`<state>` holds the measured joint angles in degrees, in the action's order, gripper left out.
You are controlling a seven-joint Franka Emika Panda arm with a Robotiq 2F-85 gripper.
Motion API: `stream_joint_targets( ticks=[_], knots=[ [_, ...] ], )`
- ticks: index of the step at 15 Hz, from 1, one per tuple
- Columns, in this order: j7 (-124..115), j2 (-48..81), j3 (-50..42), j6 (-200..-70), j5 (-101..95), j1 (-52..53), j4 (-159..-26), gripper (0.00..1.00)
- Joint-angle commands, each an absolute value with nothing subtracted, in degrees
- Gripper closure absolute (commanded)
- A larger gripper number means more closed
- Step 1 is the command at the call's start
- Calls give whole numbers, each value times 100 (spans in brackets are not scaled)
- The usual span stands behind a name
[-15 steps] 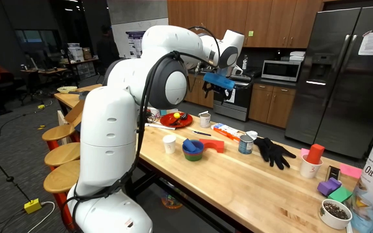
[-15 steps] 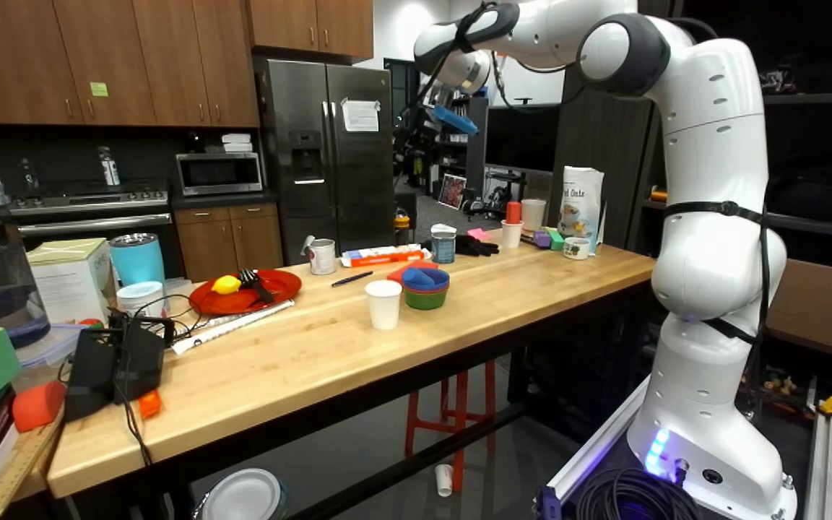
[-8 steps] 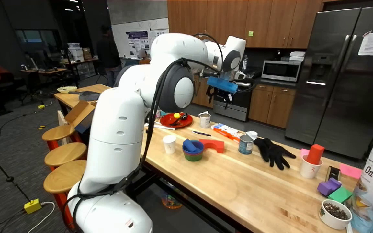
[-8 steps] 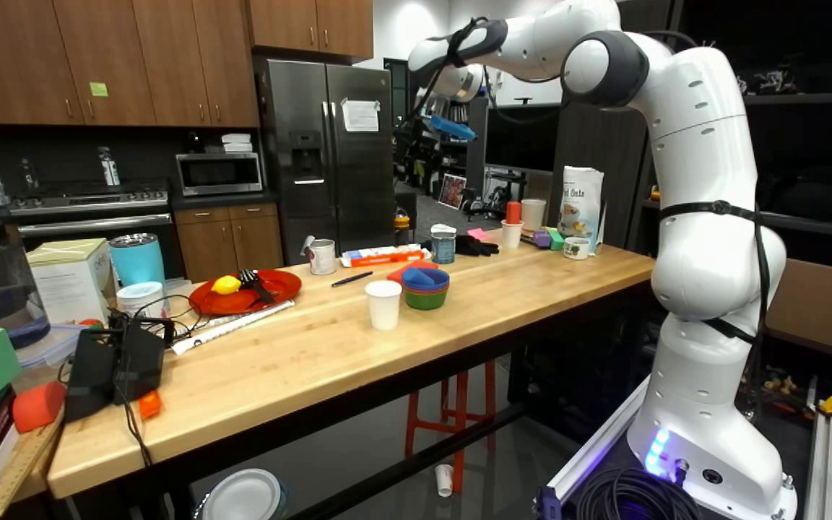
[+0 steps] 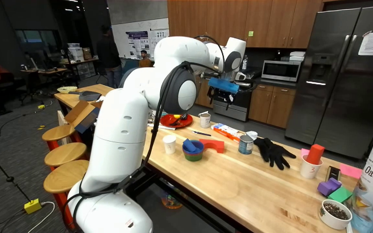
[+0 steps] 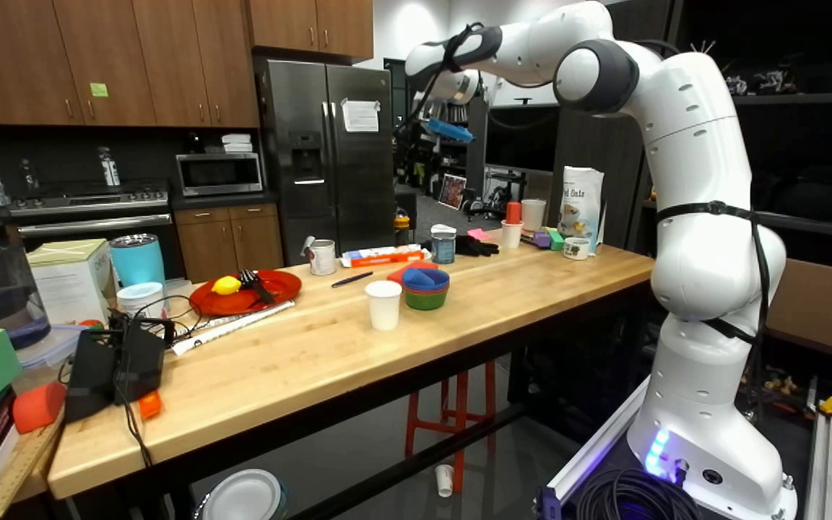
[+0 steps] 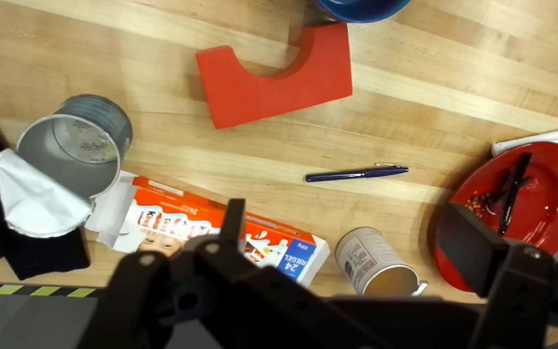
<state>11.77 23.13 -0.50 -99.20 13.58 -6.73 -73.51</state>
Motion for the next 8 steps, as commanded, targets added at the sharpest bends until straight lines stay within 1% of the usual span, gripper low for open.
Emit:
stream_joint_targets(
  ticks=[1,6,8],
  knots=[
    [1171,2325,-28,-9894,1348,-694,-7318,0],
    [1171,2324,-28,-9894,1348,-694,-7318,0],
    [1104,2397,-24,-10114,1435,-647,-7409,0]
  ],
)
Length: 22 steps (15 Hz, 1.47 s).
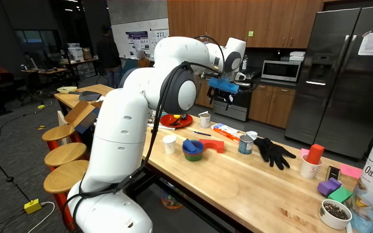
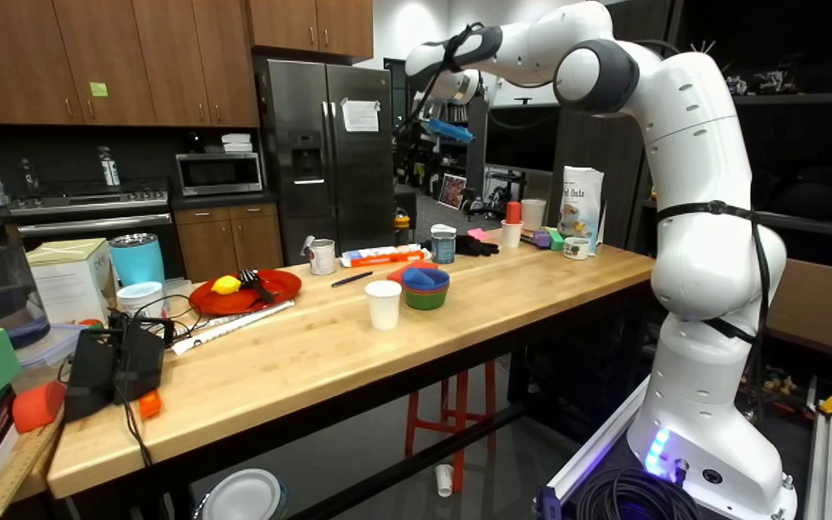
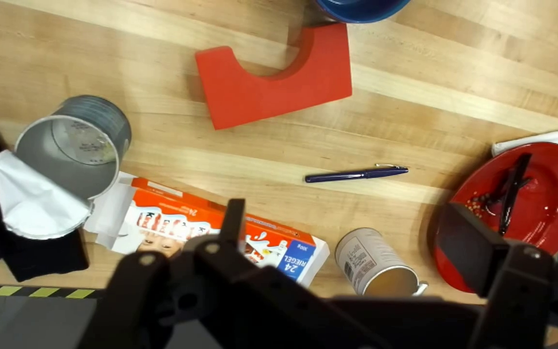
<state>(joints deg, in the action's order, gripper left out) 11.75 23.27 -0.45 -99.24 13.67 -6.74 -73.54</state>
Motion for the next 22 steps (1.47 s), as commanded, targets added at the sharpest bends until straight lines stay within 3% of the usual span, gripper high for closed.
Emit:
stream_joint_targets(
  ticks=[1,22],
  knots=[
    [1037,2501,2,-10126,1445,-656,-7348,0],
    [231,3563,45,-10154,1275,-505,-7416,0]
  ],
)
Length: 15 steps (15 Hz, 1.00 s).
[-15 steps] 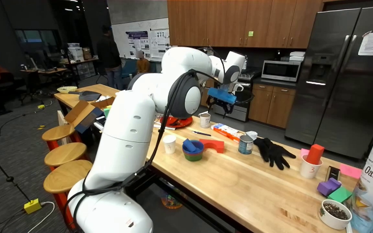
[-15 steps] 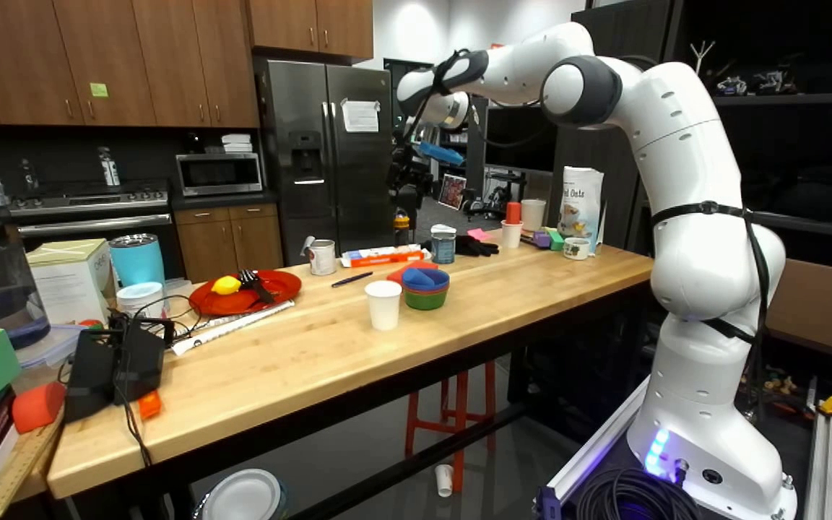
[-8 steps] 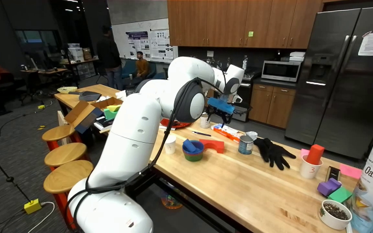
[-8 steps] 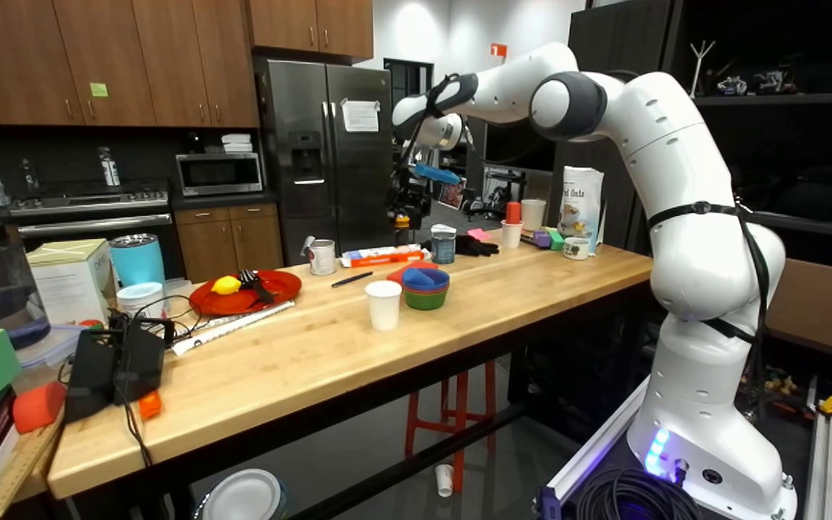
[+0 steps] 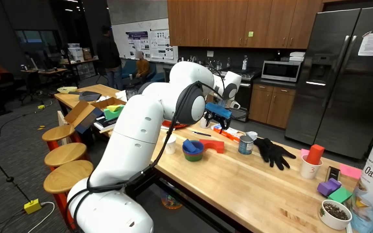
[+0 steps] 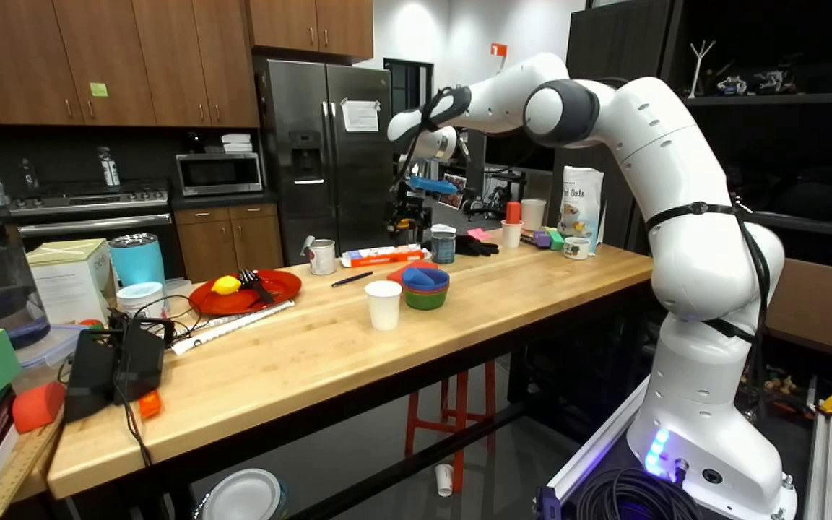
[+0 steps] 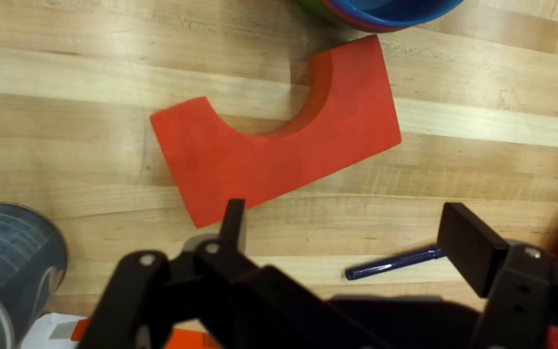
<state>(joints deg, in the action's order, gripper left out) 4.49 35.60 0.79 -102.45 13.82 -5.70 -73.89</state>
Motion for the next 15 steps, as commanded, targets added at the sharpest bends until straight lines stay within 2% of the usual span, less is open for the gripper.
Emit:
stream_joint_targets(
  ticks=[1,15],
  knots=[
    [193,3581,52,-10142,1273,-498,-7425,0],
    [-126,4059,68,-9619,1178,-322,-7316,0]
  ],
)
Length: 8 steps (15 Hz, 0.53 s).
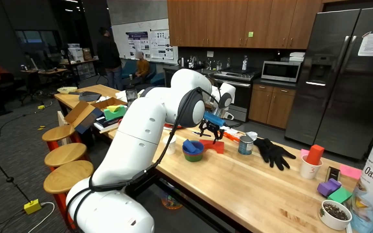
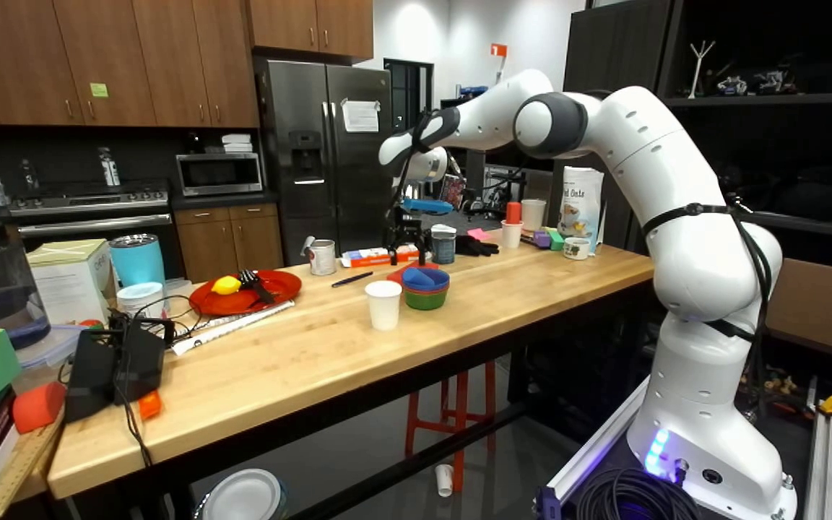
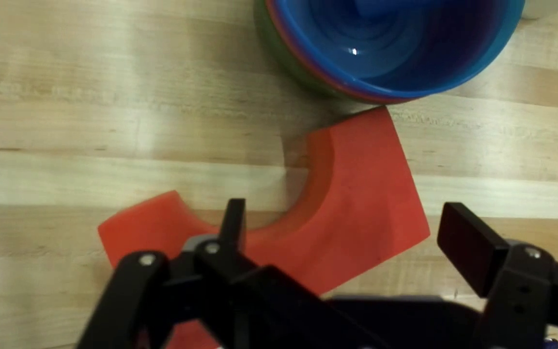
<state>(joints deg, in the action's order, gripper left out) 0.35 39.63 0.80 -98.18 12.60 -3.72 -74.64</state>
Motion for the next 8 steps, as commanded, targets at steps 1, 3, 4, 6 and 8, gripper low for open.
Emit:
stream_joint_targets(
  ticks=[1,3,4,6,8],
  knots=[
    [-153,4081,64,-9595,1170,-305,-7306,0],
    [-204,4131,68,-9556,1196,-301,-7262,0],
    [-202,4164,79,-9527,1219,-311,-7223,0],
    [-197,4234,95,-9452,1238,-314,-7145,0],
    [-192,4286,102,-9375,1259,-325,-7065,25]
  ],
)
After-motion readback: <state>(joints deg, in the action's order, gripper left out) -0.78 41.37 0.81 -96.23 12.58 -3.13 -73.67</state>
